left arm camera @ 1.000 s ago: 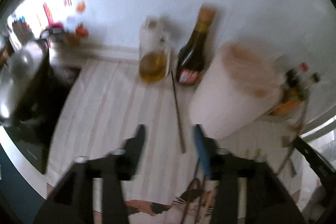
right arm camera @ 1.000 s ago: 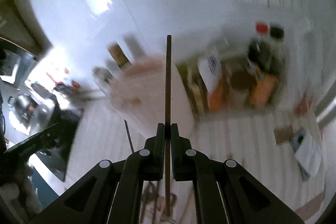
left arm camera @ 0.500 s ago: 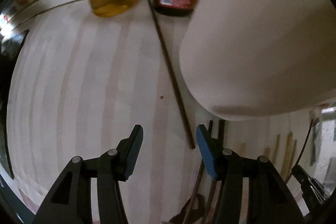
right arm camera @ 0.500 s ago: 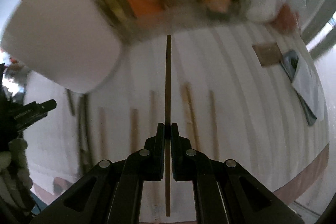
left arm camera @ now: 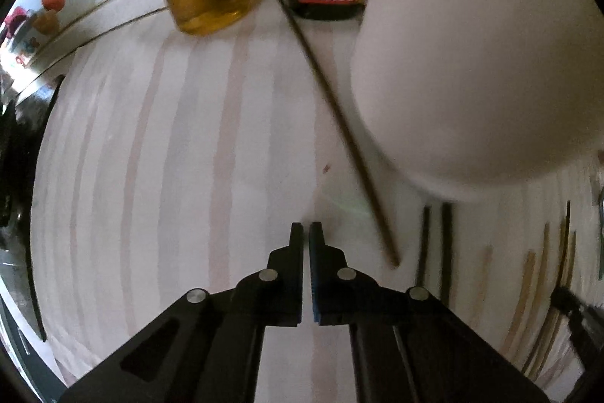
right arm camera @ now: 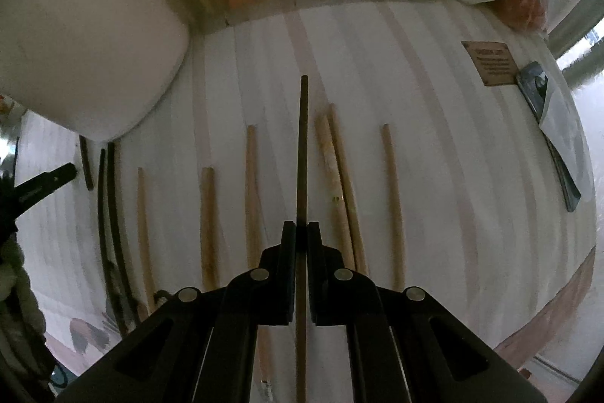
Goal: Organize utensils
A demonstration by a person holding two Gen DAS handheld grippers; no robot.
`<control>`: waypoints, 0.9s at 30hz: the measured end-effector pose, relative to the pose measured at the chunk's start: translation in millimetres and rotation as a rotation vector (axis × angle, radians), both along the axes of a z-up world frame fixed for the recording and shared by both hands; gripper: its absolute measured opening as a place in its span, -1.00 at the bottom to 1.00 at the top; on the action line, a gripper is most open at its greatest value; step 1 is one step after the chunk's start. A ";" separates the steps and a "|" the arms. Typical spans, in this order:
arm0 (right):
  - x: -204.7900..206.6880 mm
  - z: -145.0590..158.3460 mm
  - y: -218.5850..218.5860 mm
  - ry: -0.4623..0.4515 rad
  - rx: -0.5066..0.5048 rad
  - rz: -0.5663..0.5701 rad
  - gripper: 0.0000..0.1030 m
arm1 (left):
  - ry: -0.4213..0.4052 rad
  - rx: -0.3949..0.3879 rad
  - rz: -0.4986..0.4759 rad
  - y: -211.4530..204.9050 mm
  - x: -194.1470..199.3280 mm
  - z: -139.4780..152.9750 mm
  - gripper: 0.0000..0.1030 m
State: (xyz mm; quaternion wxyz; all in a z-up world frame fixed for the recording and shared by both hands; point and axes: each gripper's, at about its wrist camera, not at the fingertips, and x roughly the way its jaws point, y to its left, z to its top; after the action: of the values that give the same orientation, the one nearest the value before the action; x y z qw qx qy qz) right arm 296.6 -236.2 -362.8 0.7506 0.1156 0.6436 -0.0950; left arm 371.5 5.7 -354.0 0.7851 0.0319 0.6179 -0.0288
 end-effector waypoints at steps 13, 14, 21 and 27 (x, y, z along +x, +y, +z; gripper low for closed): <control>-22.5 -8.4 -2.0 0.015 -0.007 0.005 -0.90 | -0.086 -0.133 0.069 21.5 -35.7 13.5 -0.06; -24.9 -8.4 -3.8 0.014 -0.014 0.000 -0.90 | -0.100 -0.106 0.044 9.7 -32.6 10.2 -0.06; -21.1 -5.8 -12.4 -0.001 -0.060 -0.026 -0.90 | -0.164 0.027 -0.011 -37.7 -25.1 -9.8 -0.07; -18.2 -5.3 -14.5 0.000 -0.081 -0.008 -0.90 | -0.174 0.045 -0.055 -64.8 -12.2 -5.6 -0.84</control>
State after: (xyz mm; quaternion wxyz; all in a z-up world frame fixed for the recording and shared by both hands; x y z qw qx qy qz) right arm 278.4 -250.7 -368.1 0.7543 0.0877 0.6387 -0.1243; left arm 359.2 -59.1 -359.5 0.8338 0.0687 0.5468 -0.0337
